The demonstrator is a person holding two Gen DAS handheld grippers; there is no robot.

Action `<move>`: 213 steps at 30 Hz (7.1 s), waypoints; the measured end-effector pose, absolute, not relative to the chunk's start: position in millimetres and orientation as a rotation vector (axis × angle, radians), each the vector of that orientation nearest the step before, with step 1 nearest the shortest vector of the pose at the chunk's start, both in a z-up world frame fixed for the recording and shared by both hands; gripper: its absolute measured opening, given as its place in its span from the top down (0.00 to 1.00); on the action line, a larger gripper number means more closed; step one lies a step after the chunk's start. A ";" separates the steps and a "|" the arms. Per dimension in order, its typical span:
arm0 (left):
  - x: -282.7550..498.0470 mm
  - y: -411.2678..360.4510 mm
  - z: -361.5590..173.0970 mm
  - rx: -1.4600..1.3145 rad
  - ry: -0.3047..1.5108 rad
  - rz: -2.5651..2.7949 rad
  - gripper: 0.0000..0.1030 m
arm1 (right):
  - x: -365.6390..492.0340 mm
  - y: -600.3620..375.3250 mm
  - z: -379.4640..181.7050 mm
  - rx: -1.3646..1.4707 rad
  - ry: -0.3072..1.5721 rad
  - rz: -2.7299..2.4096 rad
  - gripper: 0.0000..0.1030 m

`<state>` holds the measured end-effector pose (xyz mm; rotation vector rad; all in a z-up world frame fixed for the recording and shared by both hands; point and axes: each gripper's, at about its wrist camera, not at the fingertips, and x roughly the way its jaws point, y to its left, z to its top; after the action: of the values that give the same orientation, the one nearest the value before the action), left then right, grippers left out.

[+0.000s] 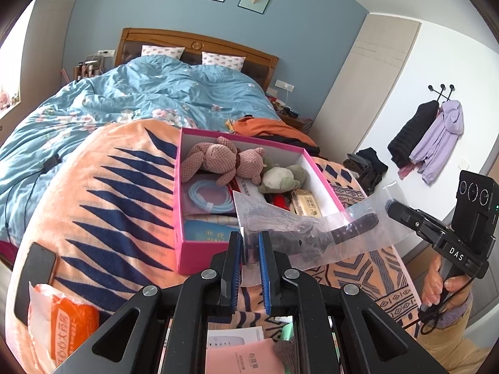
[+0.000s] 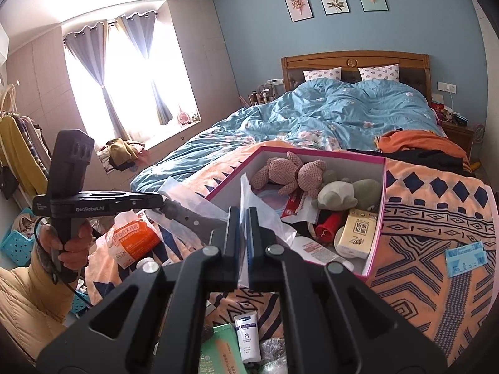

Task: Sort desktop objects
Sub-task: 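Carry the clear bag with both tools and lower it into the pink box, then open both tools to release the bag and withdraw from the box, then move both tools down toward the pink plastic bottle on the pile, then close both tools on the pink plastic bottle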

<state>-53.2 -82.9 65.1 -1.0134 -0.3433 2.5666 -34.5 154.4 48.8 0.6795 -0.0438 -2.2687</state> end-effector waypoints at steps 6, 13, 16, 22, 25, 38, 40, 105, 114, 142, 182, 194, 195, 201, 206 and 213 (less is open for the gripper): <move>-58.9 -86.9 66.9 -1.004 -0.364 2.583 0.90 | -39.9 153.0 52.8 0.668 -0.054 -2.265 0.95; -66.7 -87.9 64.8 -1.012 -0.378 2.592 0.90 | -49.6 151.2 55.1 0.664 -0.059 -2.268 0.95; -69.2 -88.4 65.0 -1.016 -0.382 2.592 0.90 | -53.5 149.1 54.7 0.666 -0.061 -2.265 0.95; -74.9 -88.2 66.2 -1.011 -0.375 2.599 0.90 | -56.9 143.1 56.2 0.665 -0.059 -2.258 0.95; -77.1 -87.9 66.9 -1.005 -0.371 2.600 0.90 | -58.0 141.8 56.4 0.667 -0.061 -2.259 0.95; -83.7 -86.6 67.8 -1.014 -0.375 2.614 0.90 | -68.4 143.5 54.8 0.684 -0.085 -2.271 0.95; -85.0 -86.4 67.7 -1.017 -0.376 2.613 0.90 | -69.7 142.7 55.0 0.686 -0.085 -2.274 0.95; -135.5 -73.0 7.0 -1.250 -0.288 2.667 0.90 | -134.9 165.7 -10.2 0.954 -0.156 -2.325 0.95; -126.8 -70.6 16.6 -1.200 -0.272 2.674 0.90 | -139.8 171.7 -27.5 1.053 -0.047 -2.405 0.95; -38.9 -62.4 53.8 -0.924 -0.245 2.615 0.48 | -81.0 181.0 1.2 0.881 0.088 -2.501 0.74; 80.0 -83.2 -5.7 -1.079 -0.233 2.567 0.42 | 99.3 123.9 -34.0 0.879 0.101 -2.043 0.73; 50.3 -111.1 -31.9 -1.166 -0.255 2.647 0.42 | 76.4 30.7 -87.9 1.055 0.206 -1.856 0.73; 48.4 -112.2 -32.5 -1.168 -0.261 2.649 0.42 | 75.5 28.5 -92.3 1.073 0.228 -1.858 0.73; 35.6 -119.3 -41.1 -1.210 -0.267 2.652 0.42 | 65.9 42.7 -92.0 1.099 0.286 -1.961 0.73; 31.3 -119.6 -45.6 -1.219 -0.260 2.645 0.42 | 53.1 58.4 -100.2 1.171 0.335 -2.046 0.73; 34.2 -114.2 -41.5 -1.204 -0.252 2.618 0.42 | 49.5 83.1 -82.9 1.111 0.162 -2.046 0.73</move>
<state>34.2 -114.2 -41.5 -1.2042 -0.2516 2.6176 49.5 83.1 -82.9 1.1106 0.1619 -2.0459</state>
